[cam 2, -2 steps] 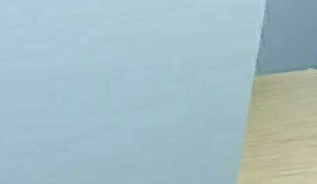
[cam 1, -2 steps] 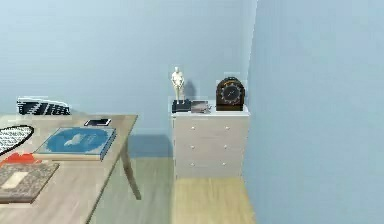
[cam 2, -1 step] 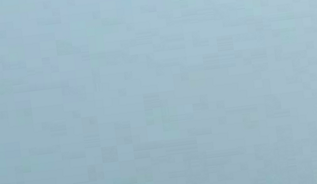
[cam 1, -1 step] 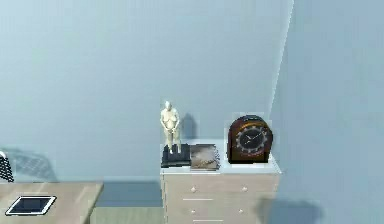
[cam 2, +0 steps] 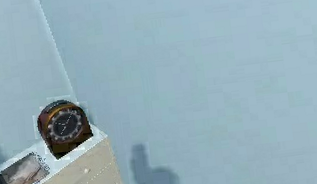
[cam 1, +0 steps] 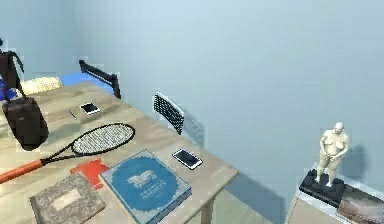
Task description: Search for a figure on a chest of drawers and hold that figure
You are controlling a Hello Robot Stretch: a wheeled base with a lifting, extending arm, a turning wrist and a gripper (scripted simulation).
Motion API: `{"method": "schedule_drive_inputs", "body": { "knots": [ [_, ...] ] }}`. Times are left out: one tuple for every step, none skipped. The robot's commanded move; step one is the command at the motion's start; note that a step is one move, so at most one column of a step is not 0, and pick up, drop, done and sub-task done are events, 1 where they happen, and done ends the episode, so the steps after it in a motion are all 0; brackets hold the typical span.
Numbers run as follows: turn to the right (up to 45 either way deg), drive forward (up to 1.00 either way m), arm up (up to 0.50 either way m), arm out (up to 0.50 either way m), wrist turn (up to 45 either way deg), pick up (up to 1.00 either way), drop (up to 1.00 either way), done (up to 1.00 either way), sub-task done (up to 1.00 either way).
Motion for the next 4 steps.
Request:
{"method": "schedule_drive_inputs", "body": {
  "knots": [
    [-45.0,0.0,0.0,0.0,0.0,0.0,0.0,0.0,0.0],
    [45.0,0.0,0.0,0.0,0.0,0.0,0.0,0.0,0.0],
    [30.0,0.0,0.0,0.0,0.0,0.0,0.0,0.0,0.0],
    [0.0,0.55,0.0,0.0,0.0,0.0,0.0,0.0,0.0]
  ]
}}
